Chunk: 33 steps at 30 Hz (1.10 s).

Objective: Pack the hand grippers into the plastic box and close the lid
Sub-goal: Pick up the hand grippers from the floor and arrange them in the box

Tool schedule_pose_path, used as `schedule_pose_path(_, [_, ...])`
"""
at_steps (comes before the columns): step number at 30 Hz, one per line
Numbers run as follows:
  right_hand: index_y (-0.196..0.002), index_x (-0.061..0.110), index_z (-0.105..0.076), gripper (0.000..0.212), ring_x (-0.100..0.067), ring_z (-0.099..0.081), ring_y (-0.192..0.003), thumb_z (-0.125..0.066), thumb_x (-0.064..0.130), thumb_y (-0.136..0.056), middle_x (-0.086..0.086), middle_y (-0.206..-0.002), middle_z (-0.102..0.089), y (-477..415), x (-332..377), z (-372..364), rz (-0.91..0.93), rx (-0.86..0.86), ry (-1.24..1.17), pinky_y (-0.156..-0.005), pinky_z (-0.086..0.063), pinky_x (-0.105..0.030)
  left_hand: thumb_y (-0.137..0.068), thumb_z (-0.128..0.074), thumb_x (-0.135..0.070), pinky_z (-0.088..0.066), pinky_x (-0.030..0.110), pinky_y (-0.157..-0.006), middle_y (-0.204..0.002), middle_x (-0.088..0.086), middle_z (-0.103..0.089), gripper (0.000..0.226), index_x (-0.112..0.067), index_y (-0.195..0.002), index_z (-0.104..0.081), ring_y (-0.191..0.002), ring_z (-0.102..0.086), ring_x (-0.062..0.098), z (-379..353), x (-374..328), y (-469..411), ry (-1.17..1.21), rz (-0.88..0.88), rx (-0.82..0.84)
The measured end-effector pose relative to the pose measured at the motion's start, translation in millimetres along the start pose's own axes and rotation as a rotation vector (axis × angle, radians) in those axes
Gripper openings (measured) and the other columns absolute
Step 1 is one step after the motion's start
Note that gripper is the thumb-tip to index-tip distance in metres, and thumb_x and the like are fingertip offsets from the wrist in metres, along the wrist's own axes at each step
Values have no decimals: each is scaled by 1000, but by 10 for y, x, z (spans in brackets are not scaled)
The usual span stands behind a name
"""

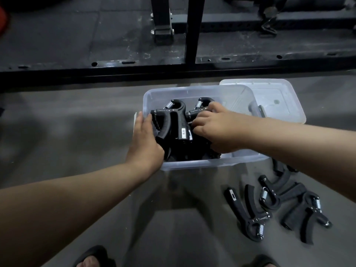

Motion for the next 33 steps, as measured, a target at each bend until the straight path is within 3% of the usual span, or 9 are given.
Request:
schedule_pose_path(2, [-79, 22, -64, 13, -24, -60, -97, -65, 20, -67, 5, -85, -63, -64, -14, -99, 9, -103, 16, -91, -30, -43, -79, -39, 5, -2, 16, -107, -162, -4, 3, 82, -22, -153, -17, -147, 4, 8, -2, -5, -1, 3, 2, 3])
schedule_pose_path(5, [-75, 26, -65, 9, -22, -60, -88, -66, 19, -69, 9, -76, -60, -119, -43, -160, 29, -133, 4, -90, -26, -41, -80, -38, 5, 0, 16, -107, -162, -4, 5, 81, -21, -153, -15, -147, 6, 7, 8, -19, 20, -5, 7, 8])
schedule_pose_path(10, [-78, 30, -68, 31, -21, -57, -89, -82, 34, -50, 11, -77, -58, -183, -87, -157, 67, -80, 19, -89, -26, -43, -80, -38, 4, -2, 17, -105, -162, -6, 7, 82, -22, -154, -13, -147, 5, 6, 22, -33, 29, -10, 22, 13])
schedule_pose_path(19, [-89, 31, -70, 38, -20, -56, -105, -83, 44, -55, 11, -91, -61, -159, -113, -193, 22, -69, -34, -95, -21, -44, -79, -38, 4, 0, 16, -107, -162, -5, 5, 81, -21, -152, -17, -147, 7, 7, 21, -28, 16, 23, 5, 11])
schedule_pose_path(22, [-87, 25, -68, 50, -18, -53, -108, -61, 70, -65, 6, -98, -60, -103, -30, -169, -79, -88, -37, -103, -20, -47, -80, -45, -2, -3, 16, -108, -162, -3, 2, 74, -21, -148, -26, -147, 4, 7, 39, -22, 27, 48, -19, 20])
schedule_pose_path(25, [-70, 15, -56, 79, -19, -56, -100, -25, 88, -74, 3, -81, -60, -96, 178, -67, -275, -137, -139, -109, -19, -51, -81, -52, -8, -7, 16, -107, -162, -3, 1, 60, -17, -139, -38, -147, 2, 7, 50, -5, 39, 47, -24, 15])
schedule_pose_path(29, [-69, 14, -53, 79, -27, -59, -96, -25, 87, -77, -1, -70, -59, -165, 353, -44, -422, -182, -158, -112, -18, -55, -78, -56, -10, -12, 21, -112, -161, -5, 1, 56, -16, -133, -44, -147, 1, 6, 49, -6, 37, 45, -14, 1])
schedule_pose_path(31, [-79, 10, -56, 74, -30, -58, -96, -34, 80, -80, -4, -73, -58, -178, 377, -70, -448, -207, -168, -113, -17, -55, -77, -57, -11, -12, 19, -110, -161, -6, 3, 56, -17, -132, -46, -147, 1, 6, 48, -5, 33, 40, -17, 5])
schedule_pose_path(33, [-92, 8, -47, 56, -30, -58, -93, -47, 64, -84, -3, -71, -53, -187, 398, -82, -466, -262, -243, -114, -15, -53, -77, -57, -11, -10, 15, -107, -161, -5, 6, 54, -20, -130, -48, -147, 1, 7, 44, -10, 38, 31, -30, 12])
Point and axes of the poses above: each hand's wrist, its own y-axis away from the middle knuckle, its own z-axis out of the back of the hand, x = y × z, the point moved 1 cm from there along -y, towards the middle knuckle
